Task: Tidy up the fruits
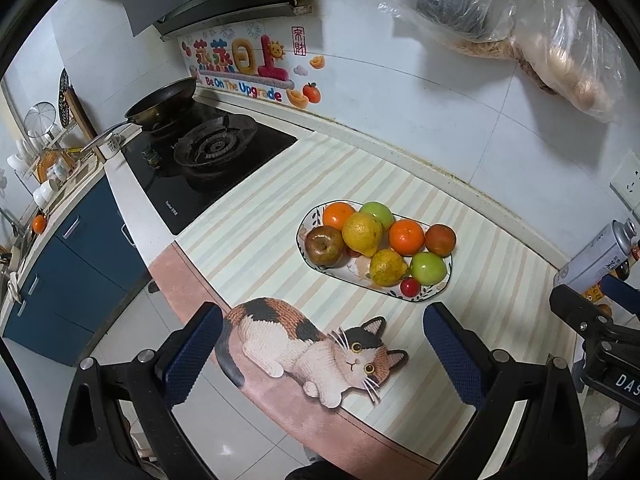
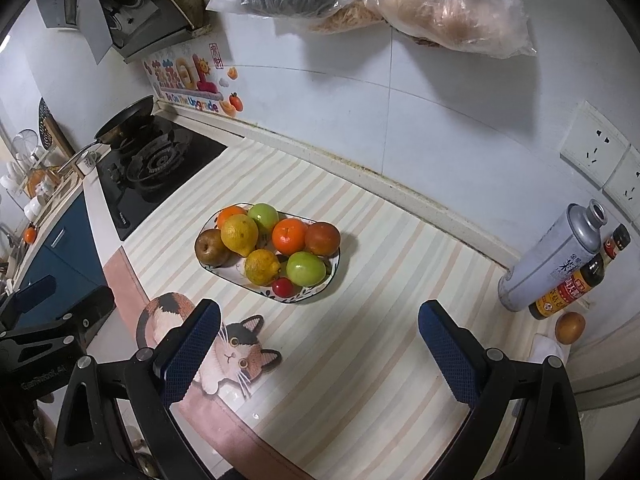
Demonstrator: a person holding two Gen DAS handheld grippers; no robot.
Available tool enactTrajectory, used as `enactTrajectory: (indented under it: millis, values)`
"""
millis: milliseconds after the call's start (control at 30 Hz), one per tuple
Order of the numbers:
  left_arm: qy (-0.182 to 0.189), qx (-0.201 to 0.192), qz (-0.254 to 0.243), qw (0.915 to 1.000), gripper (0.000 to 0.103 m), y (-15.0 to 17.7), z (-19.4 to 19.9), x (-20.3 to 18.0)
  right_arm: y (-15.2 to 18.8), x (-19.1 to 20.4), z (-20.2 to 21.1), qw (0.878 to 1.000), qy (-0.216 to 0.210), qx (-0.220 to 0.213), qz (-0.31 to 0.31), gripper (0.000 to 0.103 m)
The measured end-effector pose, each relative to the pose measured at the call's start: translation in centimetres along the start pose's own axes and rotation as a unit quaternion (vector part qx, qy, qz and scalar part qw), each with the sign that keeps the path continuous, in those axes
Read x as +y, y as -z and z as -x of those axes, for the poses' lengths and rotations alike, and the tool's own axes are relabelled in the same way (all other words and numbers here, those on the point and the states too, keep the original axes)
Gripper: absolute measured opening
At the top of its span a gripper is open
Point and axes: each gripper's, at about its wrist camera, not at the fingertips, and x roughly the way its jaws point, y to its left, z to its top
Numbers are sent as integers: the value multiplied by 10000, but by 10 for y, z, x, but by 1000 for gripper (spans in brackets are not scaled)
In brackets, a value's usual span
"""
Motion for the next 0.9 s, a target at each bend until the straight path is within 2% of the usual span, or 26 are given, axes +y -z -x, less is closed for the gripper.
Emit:
enactTrajectory:
  millis: [900]
  values:
    - [-18,-78,-36,10000,103,6,8,2,7,5,7,10000,22,51,59,101]
